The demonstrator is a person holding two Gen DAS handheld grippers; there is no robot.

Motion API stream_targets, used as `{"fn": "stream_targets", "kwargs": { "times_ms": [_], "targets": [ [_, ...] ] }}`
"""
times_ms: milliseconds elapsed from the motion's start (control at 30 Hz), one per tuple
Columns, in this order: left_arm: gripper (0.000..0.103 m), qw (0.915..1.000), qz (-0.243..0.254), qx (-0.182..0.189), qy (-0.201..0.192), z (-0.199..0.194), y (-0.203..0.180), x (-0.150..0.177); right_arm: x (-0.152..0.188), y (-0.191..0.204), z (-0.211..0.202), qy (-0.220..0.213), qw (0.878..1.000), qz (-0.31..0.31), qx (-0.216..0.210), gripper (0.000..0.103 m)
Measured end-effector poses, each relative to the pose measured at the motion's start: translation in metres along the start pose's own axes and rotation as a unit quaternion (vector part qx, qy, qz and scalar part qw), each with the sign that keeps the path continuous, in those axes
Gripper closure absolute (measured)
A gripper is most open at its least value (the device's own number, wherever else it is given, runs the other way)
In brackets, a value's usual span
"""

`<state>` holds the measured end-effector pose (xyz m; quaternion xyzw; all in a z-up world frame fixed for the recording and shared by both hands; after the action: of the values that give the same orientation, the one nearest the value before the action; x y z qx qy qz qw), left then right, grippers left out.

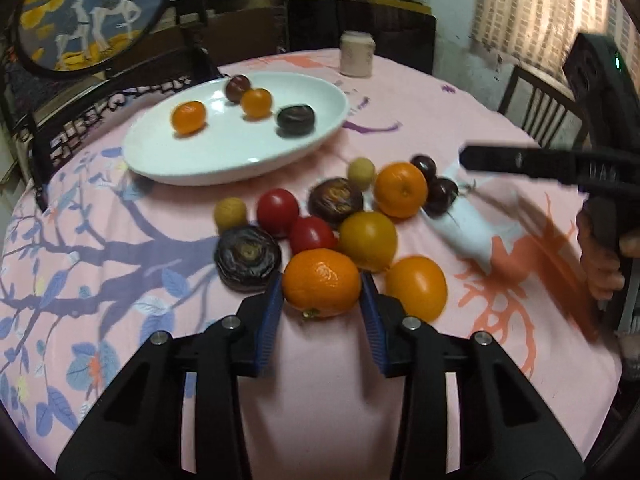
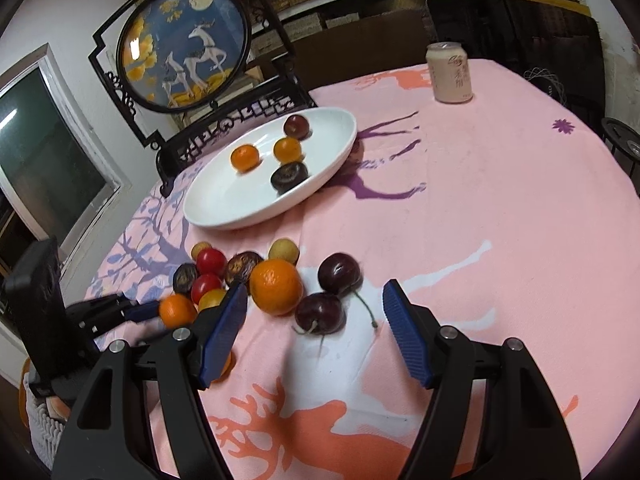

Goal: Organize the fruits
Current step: 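Grasp the orange with the left tool while the right tool grasps a cherry, then place both fruits on the white plate and open both tools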

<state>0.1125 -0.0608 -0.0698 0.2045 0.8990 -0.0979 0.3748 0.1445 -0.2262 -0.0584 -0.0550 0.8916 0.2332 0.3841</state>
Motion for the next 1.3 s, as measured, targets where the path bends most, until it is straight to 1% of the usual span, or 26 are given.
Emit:
{"fn": "stream_targets", "kwargs": {
  "times_ms": [100,133,200,300,333,400,467,533,567,700,767,800,833,867,900,1000,1067,1100,1200,1300],
  "targets": [
    [0.064,0.9996,-0.025,-0.009,-0.005,-0.004,0.011,-0.002,0.005,0.002,0.007,0.017,1.0,0.001,-0.009,0.04],
    [0.064,0.9995,-0.031,-0.011,-0.003,-0.003,0.014,-0.002,0.006,0.002,0.009,0.022,1.0,0.002,-0.011,0.041],
    [0.064,0.9991,-0.041,-0.009,0.003,-0.001,0.017,-0.001,0.01,0.001,0.016,0.034,0.999,0.005,-0.011,0.047],
    [0.064,0.9993,-0.035,-0.01,0.003,-0.001,0.015,-0.001,0.012,0.001,0.025,0.042,0.999,-0.001,-0.003,0.053],
    [0.064,0.9994,-0.033,-0.009,0.004,-0.001,0.014,-0.001,0.013,0.002,0.029,0.045,0.999,-0.008,0.003,0.053],
    [0.064,0.9995,-0.03,-0.008,0.007,0.001,0.012,0.0,0.012,0.007,0.031,0.04,0.999,-0.019,0.0,0.055],
    [0.064,0.9996,-0.025,-0.01,0.006,0.002,0.011,0.001,0.011,0.011,0.03,0.033,0.999,-0.035,0.003,0.066],
    [0.064,0.9997,-0.022,-0.011,0.006,0.001,0.009,0.001,0.012,0.01,0.027,0.033,0.999,-0.035,0.001,0.07],
    [0.064,0.9997,-0.021,-0.01,0.006,0.001,0.009,0.002,0.014,0.009,0.026,0.035,0.999,-0.033,0.002,0.074],
    [0.064,0.9997,-0.019,-0.01,0.012,0.004,0.008,0.004,0.017,0.006,0.024,0.042,0.999,-0.026,-0.007,0.074],
    [0.064,0.9997,-0.016,-0.011,0.015,0.006,0.006,0.005,0.019,0.009,0.025,0.045,0.998,-0.04,-0.006,0.074],
    [0.064,0.9997,-0.013,-0.011,0.017,0.007,0.006,0.006,0.025,0.015,0.029,0.062,0.997,-0.053,-0.015,0.074],
    [0.064,0.9997,-0.011,-0.012,0.018,0.007,0.006,0.007,0.031,0.018,0.033,0.073,0.995,-0.062,-0.012,0.074],
    [0.064,0.9997,-0.009,-0.013,0.017,0.007,0.005,0.007,0.032,0.022,0.032,0.066,0.994,-0.083,0.003,0.074],
    [0.064,0.9997,-0.01,-0.013,0.017,0.008,0.005,0.007,0.032,0.025,0.032,0.065,0.994,-0.091,0.004,0.076],
    [0.064,0.9997,-0.01,-0.014,0.017,0.007,0.005,0.007,0.031,0.022,0.03,0.059,0.995,-0.084,0.004,0.076],
    [0.064,0.9997,-0.009,-0.019,0.009,0.004,0.005,0.005,0.027,0.021,0.025,0.045,0.996,-0.081,0.007,0.076],
    [0.064,0.9997,-0.009,-0.022,-0.002,-0.001,0.005,0.002,0.024,0.02,0.021,0.035,0.996,-0.079,0.008,0.076],
    [0.064,0.999,-0.03,-0.019,-0.028,-0.015,0.013,-0.015,0.004,0.019,0.006,-0.004,0.998,-0.059,-0.001,0.076],
    [0.064,0.9974,-0.041,-0.047,-0.037,-0.014,0.032,-0.042,-0.03,0.023,0.006,-0.027,0.999,-0.045,-0.006,0.076]
  ]
}}
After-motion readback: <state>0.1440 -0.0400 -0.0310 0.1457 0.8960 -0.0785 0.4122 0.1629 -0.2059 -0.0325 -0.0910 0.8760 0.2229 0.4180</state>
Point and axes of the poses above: each gripper's, at about its wrist camera, not at the fingertips, and z roughly the way its jaws point, y to its left, x to its underside, the point moved 8 cm from there along z, roughly the way its jaws point, and after that the axes turned 3 degrees about -y, right-handed, at the moved point
